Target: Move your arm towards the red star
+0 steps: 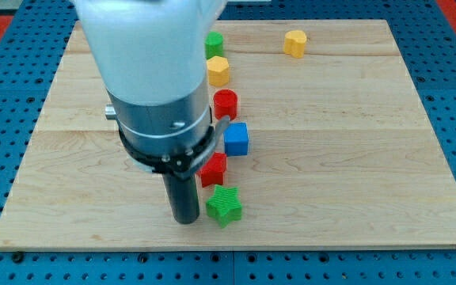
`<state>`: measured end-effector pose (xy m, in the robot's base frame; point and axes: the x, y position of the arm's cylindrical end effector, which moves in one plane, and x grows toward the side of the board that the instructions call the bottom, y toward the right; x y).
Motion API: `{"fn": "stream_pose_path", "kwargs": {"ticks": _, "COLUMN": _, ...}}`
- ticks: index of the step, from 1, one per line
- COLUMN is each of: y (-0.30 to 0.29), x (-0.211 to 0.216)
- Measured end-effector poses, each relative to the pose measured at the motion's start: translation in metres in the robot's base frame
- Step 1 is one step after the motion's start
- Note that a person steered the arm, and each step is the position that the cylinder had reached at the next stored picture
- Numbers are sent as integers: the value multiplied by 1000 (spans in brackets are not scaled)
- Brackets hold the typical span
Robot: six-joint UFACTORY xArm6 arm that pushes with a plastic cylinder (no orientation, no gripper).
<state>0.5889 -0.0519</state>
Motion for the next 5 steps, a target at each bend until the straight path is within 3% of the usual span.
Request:
{"fn": "stream_pose_path", "kwargs": {"ticks": 1, "y": -20, "x": 2}}
{"fn": "stream_pose_path", "kwargs": {"ticks": 2, "y": -71, "x": -41}}
{"fn": "stream_pose_path", "kwargs": {"ticks": 3, "y": -63, "x": -67}}
{"fn": "stream_pose_path", "kwargs": {"ticks": 4, "y": -12, "x": -67}}
{"fn": "stream_pose_path", "kwargs": {"ticks": 5, "y": -1, "x": -67}}
